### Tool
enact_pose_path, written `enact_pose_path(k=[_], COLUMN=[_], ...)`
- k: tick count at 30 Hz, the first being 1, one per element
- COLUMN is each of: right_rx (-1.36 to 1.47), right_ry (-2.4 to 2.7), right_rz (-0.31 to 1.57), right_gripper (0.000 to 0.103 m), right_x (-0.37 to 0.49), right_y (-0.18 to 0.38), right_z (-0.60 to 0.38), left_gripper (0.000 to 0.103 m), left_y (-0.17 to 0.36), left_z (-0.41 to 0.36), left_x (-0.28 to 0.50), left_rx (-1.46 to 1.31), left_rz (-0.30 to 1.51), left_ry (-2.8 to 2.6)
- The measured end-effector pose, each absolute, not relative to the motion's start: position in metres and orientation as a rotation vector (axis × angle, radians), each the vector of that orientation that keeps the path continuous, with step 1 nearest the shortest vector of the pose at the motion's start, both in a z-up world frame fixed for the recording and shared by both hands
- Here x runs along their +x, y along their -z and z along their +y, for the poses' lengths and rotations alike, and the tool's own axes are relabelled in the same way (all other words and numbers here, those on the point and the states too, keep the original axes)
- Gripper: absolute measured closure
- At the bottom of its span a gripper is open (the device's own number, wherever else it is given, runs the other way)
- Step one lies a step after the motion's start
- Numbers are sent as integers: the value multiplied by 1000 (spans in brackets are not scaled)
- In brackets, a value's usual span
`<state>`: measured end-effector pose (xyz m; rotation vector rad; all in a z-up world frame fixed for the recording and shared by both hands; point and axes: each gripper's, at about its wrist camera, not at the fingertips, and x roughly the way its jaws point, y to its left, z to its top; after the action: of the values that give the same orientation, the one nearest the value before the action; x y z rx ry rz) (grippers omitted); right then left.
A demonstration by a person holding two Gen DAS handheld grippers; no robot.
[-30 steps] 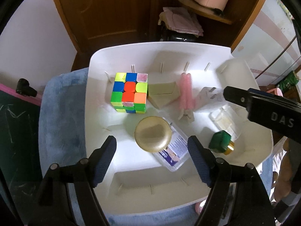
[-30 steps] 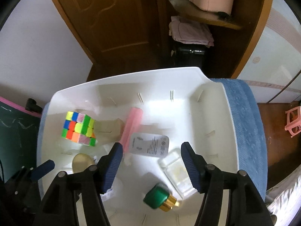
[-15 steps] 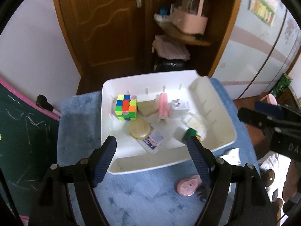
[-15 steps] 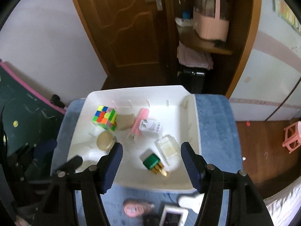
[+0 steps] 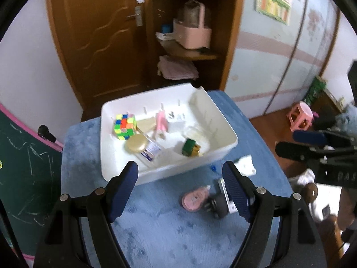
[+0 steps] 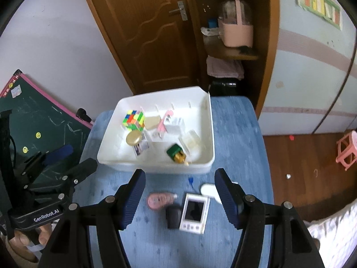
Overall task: Organize rigid objects
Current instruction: 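Withdraw both tools toward the pink tape dispenser and white device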
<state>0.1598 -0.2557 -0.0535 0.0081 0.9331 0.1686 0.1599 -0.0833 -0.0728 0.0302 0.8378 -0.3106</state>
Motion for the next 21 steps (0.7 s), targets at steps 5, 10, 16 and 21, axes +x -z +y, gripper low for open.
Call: enact_pose_path(k=[5,10,16,21], right_rx=[36,79,126,162], right_ry=[-152,-112,-59,-17], right_rz=[990,1065,1175,1255], right_gripper=[38,38,38,38], right_x=[151,150,159,171], right_y=[76,111,162,200], right_z=[-264,-274,-280,-278], left_gripper=[22,22,22,22], left_y=[102,141,181,206], left_z=[-95,-101,-107,-113], left_x=[148,146,155,169], left_rx=[95,172,240,288], left_rz=[894,976,1057,1103], left_ry=[379,433,463,508])
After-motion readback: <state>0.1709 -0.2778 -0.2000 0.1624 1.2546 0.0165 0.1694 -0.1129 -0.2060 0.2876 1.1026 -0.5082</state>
